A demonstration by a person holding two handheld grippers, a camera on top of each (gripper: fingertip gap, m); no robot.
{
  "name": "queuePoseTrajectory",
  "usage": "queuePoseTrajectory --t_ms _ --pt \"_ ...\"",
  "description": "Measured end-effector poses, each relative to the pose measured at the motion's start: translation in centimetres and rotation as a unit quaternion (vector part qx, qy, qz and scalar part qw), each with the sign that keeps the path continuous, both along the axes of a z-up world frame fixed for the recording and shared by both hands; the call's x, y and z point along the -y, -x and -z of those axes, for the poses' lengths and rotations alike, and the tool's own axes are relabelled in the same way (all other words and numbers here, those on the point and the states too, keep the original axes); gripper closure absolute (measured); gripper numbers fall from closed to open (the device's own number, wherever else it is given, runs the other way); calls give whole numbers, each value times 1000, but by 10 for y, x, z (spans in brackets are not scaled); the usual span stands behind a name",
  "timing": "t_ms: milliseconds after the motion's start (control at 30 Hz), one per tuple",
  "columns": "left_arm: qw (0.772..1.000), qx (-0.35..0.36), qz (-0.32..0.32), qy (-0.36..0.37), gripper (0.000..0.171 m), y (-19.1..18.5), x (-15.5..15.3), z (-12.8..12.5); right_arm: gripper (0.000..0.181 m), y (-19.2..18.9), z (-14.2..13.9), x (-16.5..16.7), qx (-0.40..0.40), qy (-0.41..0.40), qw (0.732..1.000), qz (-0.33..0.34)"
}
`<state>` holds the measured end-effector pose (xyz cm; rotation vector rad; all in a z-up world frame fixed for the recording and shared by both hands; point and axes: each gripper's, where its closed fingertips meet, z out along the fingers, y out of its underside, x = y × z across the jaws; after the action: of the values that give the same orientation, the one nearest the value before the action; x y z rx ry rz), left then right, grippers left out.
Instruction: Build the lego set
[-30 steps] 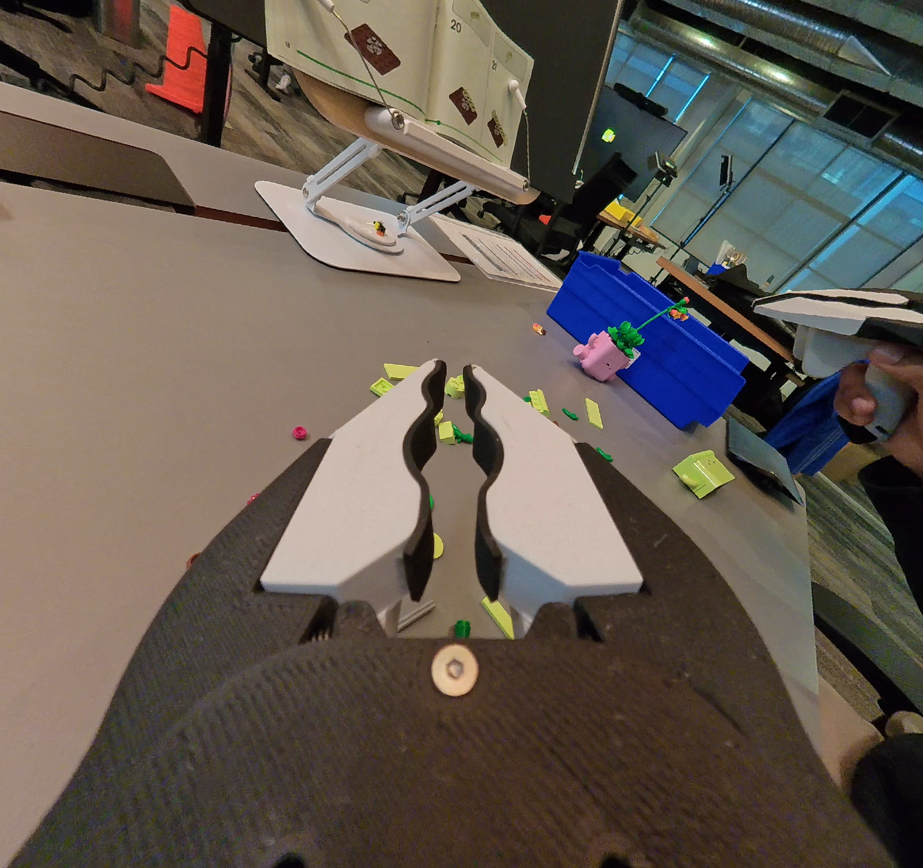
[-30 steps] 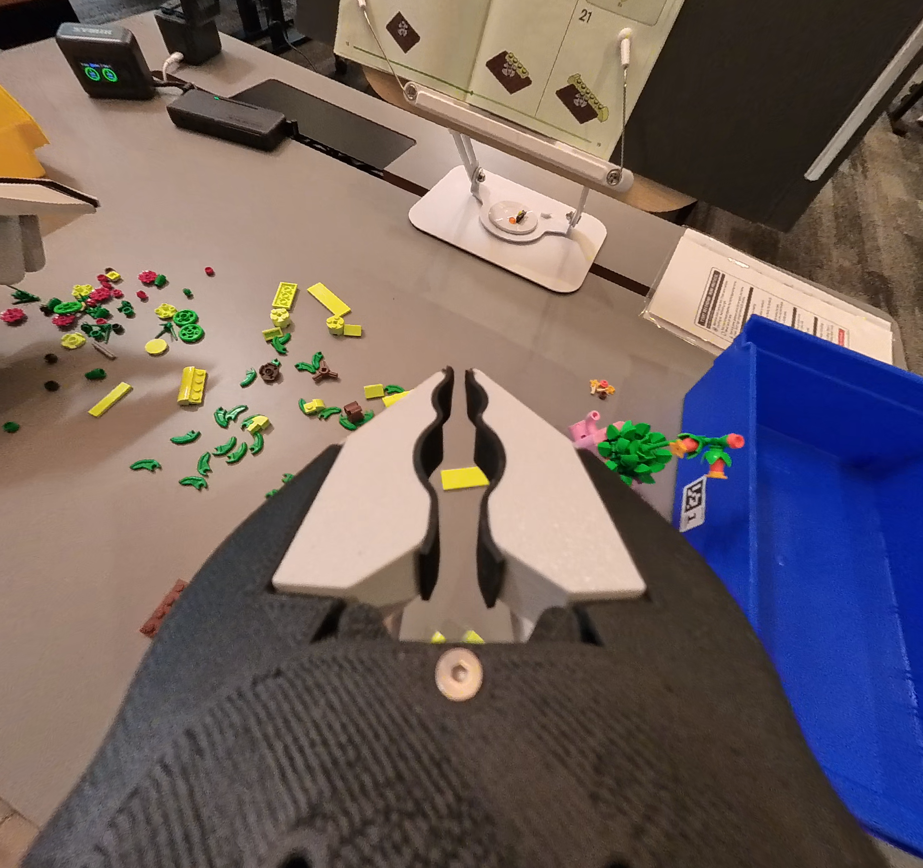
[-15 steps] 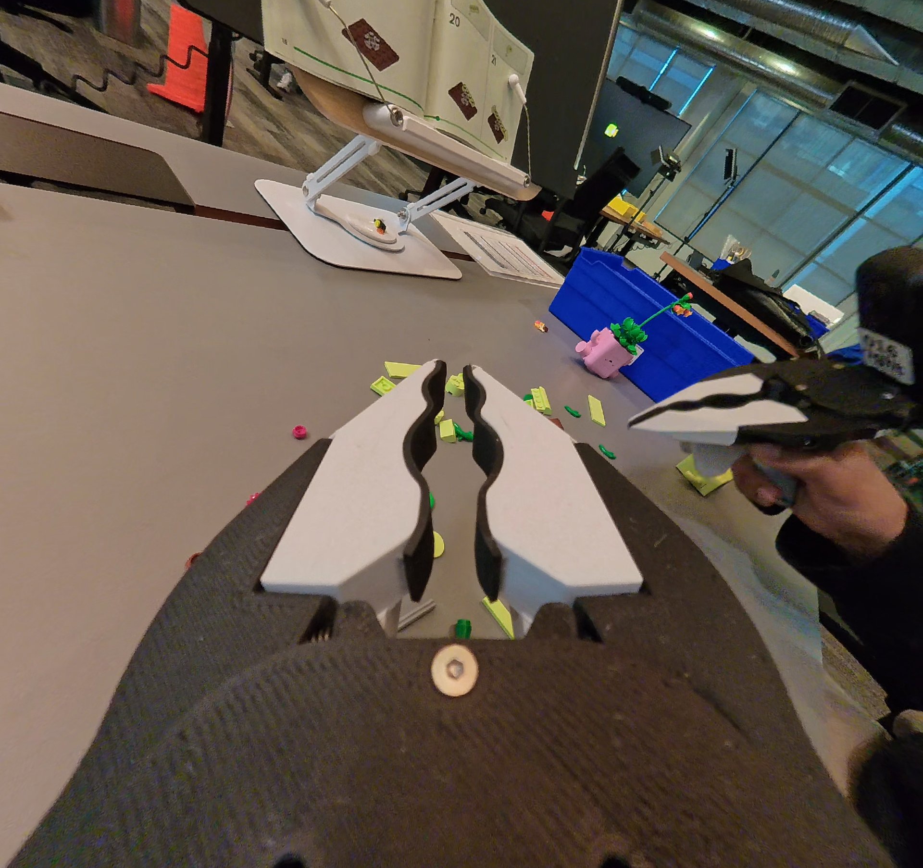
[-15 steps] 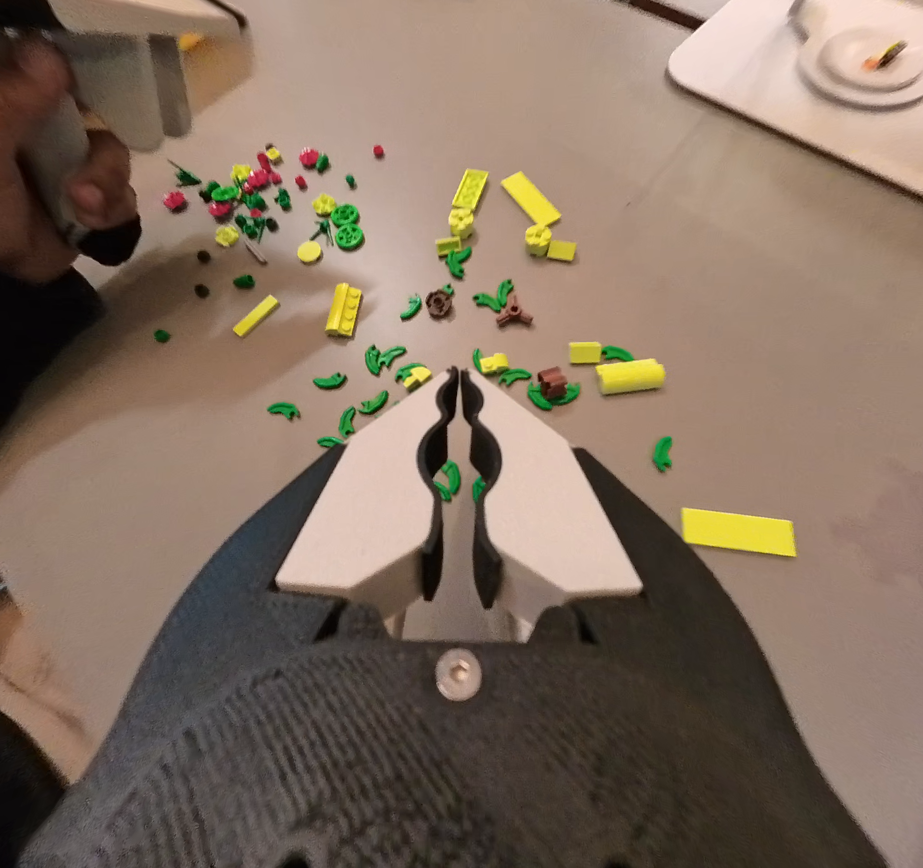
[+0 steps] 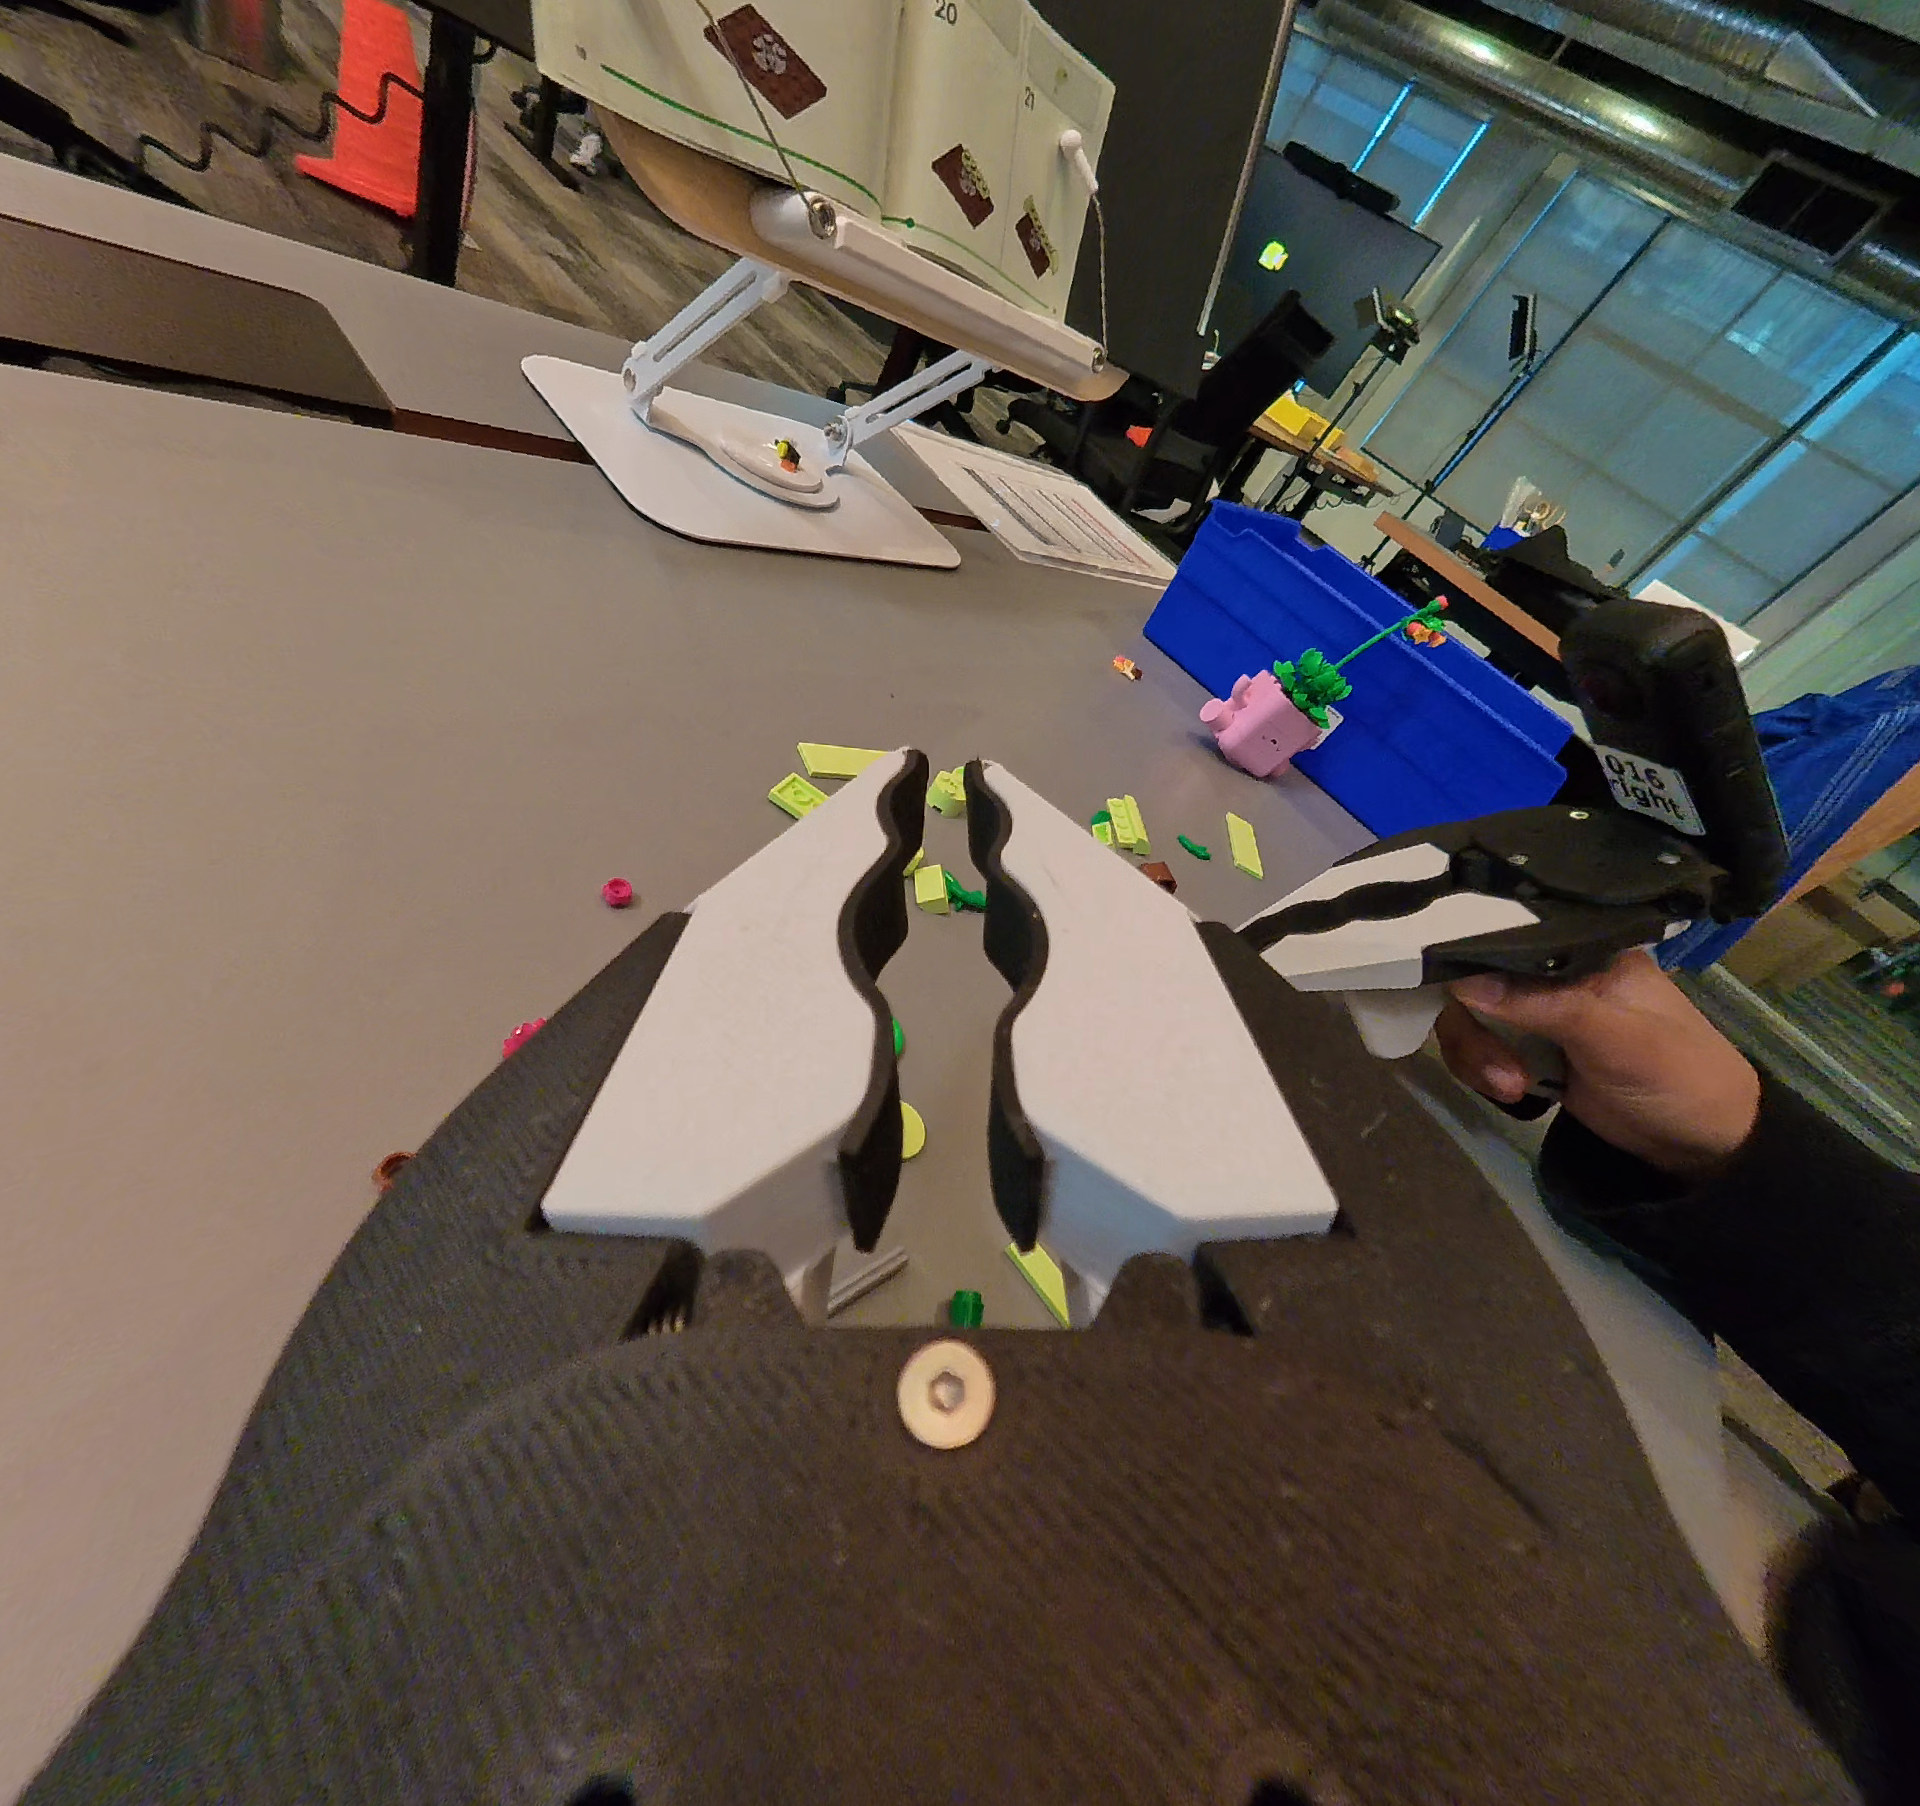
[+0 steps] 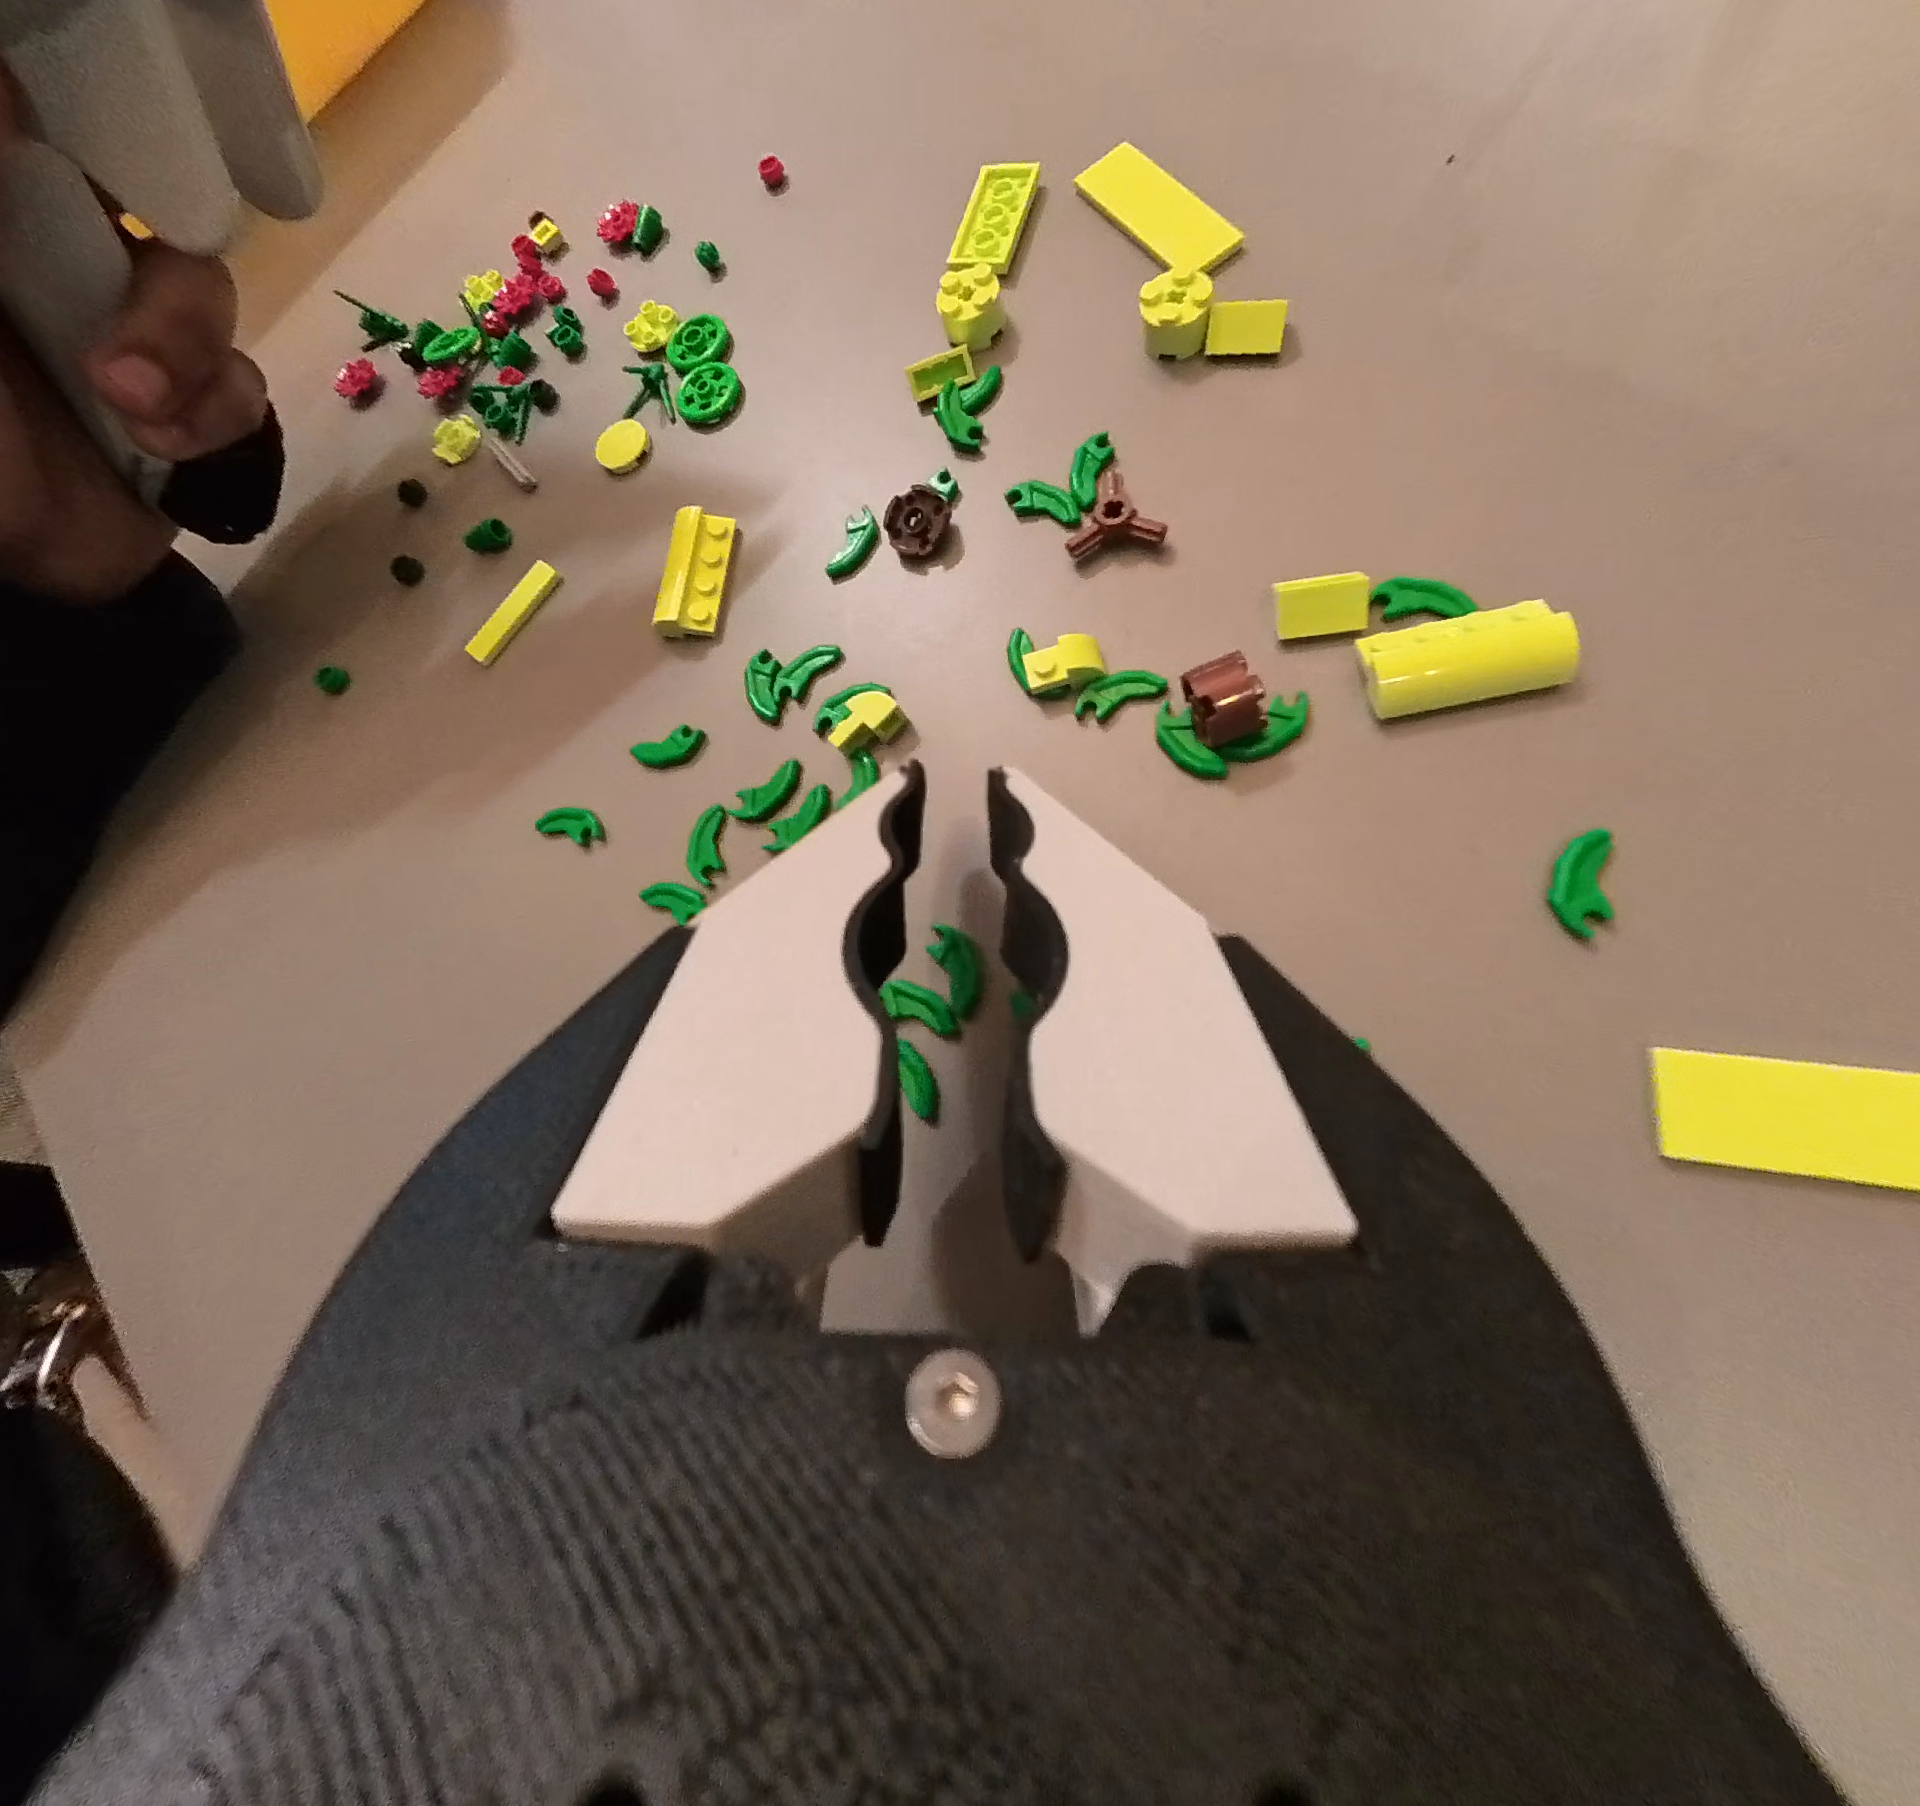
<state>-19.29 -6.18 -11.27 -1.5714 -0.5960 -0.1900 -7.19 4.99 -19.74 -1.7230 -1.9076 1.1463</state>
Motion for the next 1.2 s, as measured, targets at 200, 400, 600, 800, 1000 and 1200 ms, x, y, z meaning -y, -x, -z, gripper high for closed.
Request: queuePoseTrajectory --t_ms 200,400,600,800,1000,1200 --pt "1000 1 4 5 166 -2 -3 3 156 2 9 -11 1 -73 997 15" --pt "1000 1 4 7 166 -2 -4 4 148 3 12 -15 -2 -84 996 25" --pt "1000 4 3 5 166 -1 -3 4 147 5 13 -17 -8 -80 996 30" --pt "1000 5 3 5 166 -1 -4 5 148 5 13 -17 -12 -84 996 29" --pt "1000 7 3 4 166 -1 -4 5 147 5 13 -18 -11 -90 995 29" --pt "1000 8 3 2 165 -1 -4 5 147 7 5 -17 -21 -99 994 29"
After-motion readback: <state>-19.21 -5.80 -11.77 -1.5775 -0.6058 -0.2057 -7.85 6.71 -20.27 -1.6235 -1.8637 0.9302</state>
